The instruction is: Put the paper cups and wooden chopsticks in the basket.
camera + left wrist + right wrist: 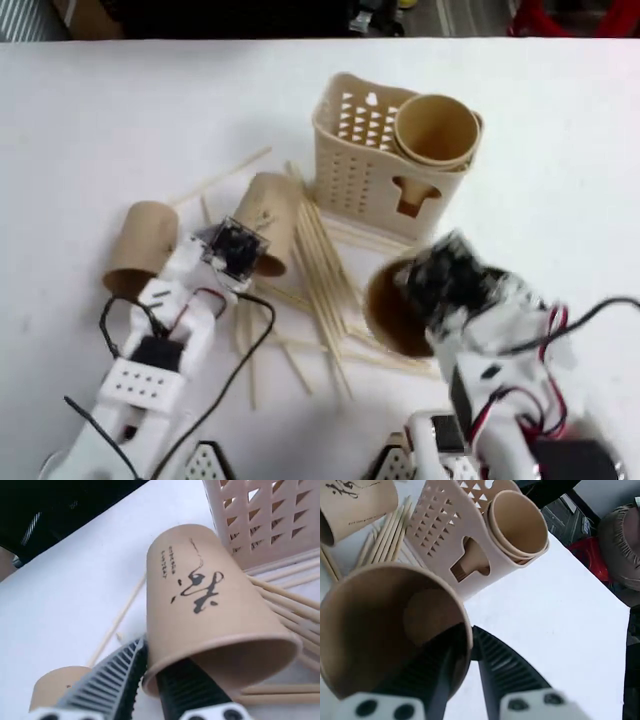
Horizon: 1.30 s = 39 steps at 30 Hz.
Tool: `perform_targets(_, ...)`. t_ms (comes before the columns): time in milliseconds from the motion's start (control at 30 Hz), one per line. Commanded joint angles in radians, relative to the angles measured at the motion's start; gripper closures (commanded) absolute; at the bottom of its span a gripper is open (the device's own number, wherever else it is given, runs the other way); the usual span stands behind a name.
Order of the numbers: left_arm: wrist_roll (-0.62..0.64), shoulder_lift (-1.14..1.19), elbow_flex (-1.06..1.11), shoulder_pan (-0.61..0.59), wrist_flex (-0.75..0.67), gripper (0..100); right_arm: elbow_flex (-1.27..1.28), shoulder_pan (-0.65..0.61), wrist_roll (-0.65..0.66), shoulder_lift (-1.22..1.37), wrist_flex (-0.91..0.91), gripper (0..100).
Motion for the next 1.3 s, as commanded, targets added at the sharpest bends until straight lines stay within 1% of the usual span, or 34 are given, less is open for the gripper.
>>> perform_targets(0,0.009,-0.031,-0.006,-0.015,-0.012,98,-0.206,-0.007,-0.081,0.177,-0.016,97.9)
perform_targets(133,0.006,-0.031,-0.006,-0.015,-0.012,98,-0.456,-0.005,-0.157,0.358,-0.01,97.9)
perform_targets(300,0.006,-0.031,-0.005,-0.016,-0.012,98,-0.736,-0.004,-0.285,0.549,-0.012,97.8)
perform_targets(467,0.005,-0.036,0.006,-0.016,-0.017,98,-0.896,-0.004,-0.344,0.713,-0.015,97.9)
perform_targets(767,0.005,-0.036,0.008,-0.016,-0.017,98,-1.016,-0.002,-0.353,0.917,-0.038,97.9)
perform_targets(967,0.005,-0.036,0.008,-0.016,-0.017,98,-1.019,0.068,-0.354,1.0,-0.116,97.9)
perform_targets(1133,0.005,-0.036,0.008,-0.016,-0.017,98,-1.017,0.122,-0.354,1.064,-0.104,97.9)
perform_targets(1267,0.005,-0.038,0.008,-0.016,-0.017,98,-1.017,0.127,-0.354,1.101,-0.058,97.7)
